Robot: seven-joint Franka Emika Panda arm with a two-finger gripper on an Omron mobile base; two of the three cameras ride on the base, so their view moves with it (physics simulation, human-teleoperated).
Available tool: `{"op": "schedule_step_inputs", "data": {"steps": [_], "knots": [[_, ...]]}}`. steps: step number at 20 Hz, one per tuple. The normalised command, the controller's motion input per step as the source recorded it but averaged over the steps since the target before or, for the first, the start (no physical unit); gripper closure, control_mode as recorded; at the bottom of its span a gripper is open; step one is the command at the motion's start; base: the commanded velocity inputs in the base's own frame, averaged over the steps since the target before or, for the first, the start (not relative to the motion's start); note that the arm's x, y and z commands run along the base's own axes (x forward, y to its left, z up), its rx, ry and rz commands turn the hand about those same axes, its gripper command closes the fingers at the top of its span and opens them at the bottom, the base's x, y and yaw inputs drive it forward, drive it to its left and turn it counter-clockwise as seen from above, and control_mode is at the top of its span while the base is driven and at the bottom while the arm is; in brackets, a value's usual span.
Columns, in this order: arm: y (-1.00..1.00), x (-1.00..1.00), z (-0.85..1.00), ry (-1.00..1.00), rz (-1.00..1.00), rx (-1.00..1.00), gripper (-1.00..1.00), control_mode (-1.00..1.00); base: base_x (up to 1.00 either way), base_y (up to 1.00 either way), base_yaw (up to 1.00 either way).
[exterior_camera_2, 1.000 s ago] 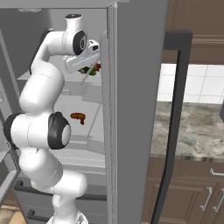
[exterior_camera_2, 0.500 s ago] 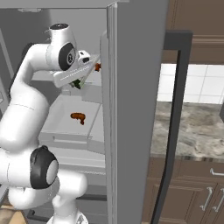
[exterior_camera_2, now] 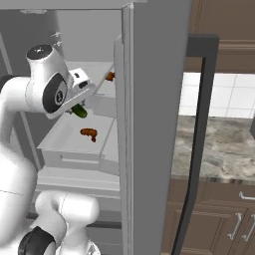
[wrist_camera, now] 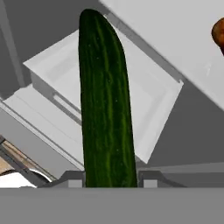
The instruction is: Place one cucumber and one chicken drumstick in each tupperware on the nearby counter, to pack two identical lunches.
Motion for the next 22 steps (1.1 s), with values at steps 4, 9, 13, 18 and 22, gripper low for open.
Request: {"op": "schedule_step_inputs", "data": {"steps": [4, 9, 13, 18, 22], "knots": [[0.17, -0.36, 0.00, -0.37, 0.02, 0.00, 1.00, -1.00, 0.00, 0.00, 0.00], [0.05, -0.38, 0.00, -0.36, 0.01, 0.00, 1.00, -1.00, 0.00, 0.00, 0.00], [-0.01, -0.94, 0.01, -0.28, 0.00, 0.00, 1.00, -1.00, 0.00, 0.00, 0.00], [-0.02, -0.99, 0.05, -0.16, 0.00, 0.00, 1.00, -1.00, 0.00, 0.00, 0.00], [0.00, -0.39, 0.00, -0.01, 0.00, 0.00, 1.00, 1.00, -0.44, 0.00, 0.00]]}}
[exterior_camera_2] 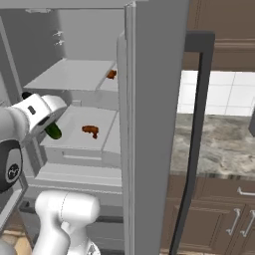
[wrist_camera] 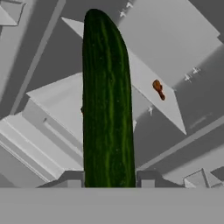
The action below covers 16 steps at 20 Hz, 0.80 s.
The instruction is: Place one cucumber and one chicken drumstick in each tupperware on the nearby counter, to pack two identical lunches.
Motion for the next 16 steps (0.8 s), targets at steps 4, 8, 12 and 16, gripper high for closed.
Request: {"op": "schedule_step_inputs", "data": {"steps": [4, 8, 12, 16], "knots": [[0.00, 0.00, 0.00, 0.00, 0.00, 0.00, 1.00, 1.00, -1.00, 0.00, 0.00], [0.00, 0.00, 0.00, 0.00, 0.00, 0.00, 1.00, 1.00, -1.00, 0.00, 0.00], [0.00, 0.00, 0.00, 0.00, 0.00, 0.00, 1.00, 1.00, -1.00, 0.00, 0.00], [0.00, 0.00, 0.00, 0.00, 0.00, 0.00, 1.00, 1.00, -0.96, 0.06, 0.00]]}}
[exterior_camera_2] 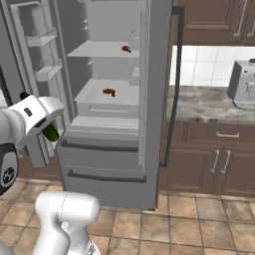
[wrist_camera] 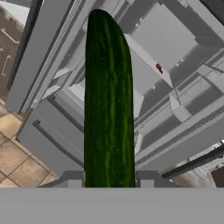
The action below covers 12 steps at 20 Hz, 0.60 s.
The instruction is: Place one cucumber and one chicken drumstick in each tupperware on the nearby counter, to pack two identical lunches.
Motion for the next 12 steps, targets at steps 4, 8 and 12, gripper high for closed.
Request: {"op": "schedule_step_inputs", "data": {"steps": [4, 8, 12], "knots": [[0.00, 0.00, 0.00, 0.00, 0.00, 0.00, 1.00, 1.00, -0.85, 0.39, 0.00], [0.00, 0.00, 0.00, 0.00, 0.00, 0.00, 1.00, 1.00, -0.71, 0.83, 0.00], [0.00, 0.00, 0.00, 0.00, 0.00, 0.00, 1.00, 1.00, -0.49, 1.00, 0.00]]}}
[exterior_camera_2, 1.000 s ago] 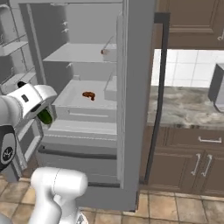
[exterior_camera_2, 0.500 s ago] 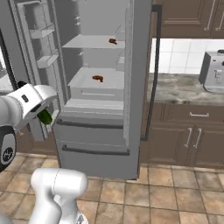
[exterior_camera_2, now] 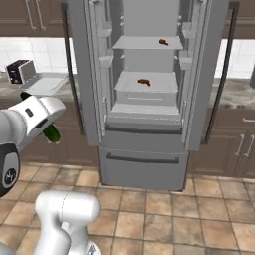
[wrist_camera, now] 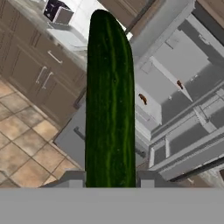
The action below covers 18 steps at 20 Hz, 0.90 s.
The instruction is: Place one cucumber and one chicken drumstick in each tupperware on the nearby counter, to pack two identical lunches.
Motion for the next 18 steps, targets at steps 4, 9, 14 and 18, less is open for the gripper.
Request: {"op": "schedule_step_inputs", "data": {"steps": [4, 9, 14, 18], "knots": [[0.00, 0.00, 0.00, 0.00, 0.00, 0.00, 1.00, 1.00, -0.14, 1.00, 0.00], [0.00, 0.00, 0.00, 0.00, 0.00, 0.00, 1.00, 1.00, 0.00, 1.00, 0.00], [0.00, 0.00, 0.00, 0.00, 0.00, 0.00, 1.00, 1.00, 0.00, 1.00, 0.00], [0.00, 0.00, 0.00, 0.00, 0.00, 0.00, 1.00, 1.00, 0.14, 1.00, 0.00]]}}
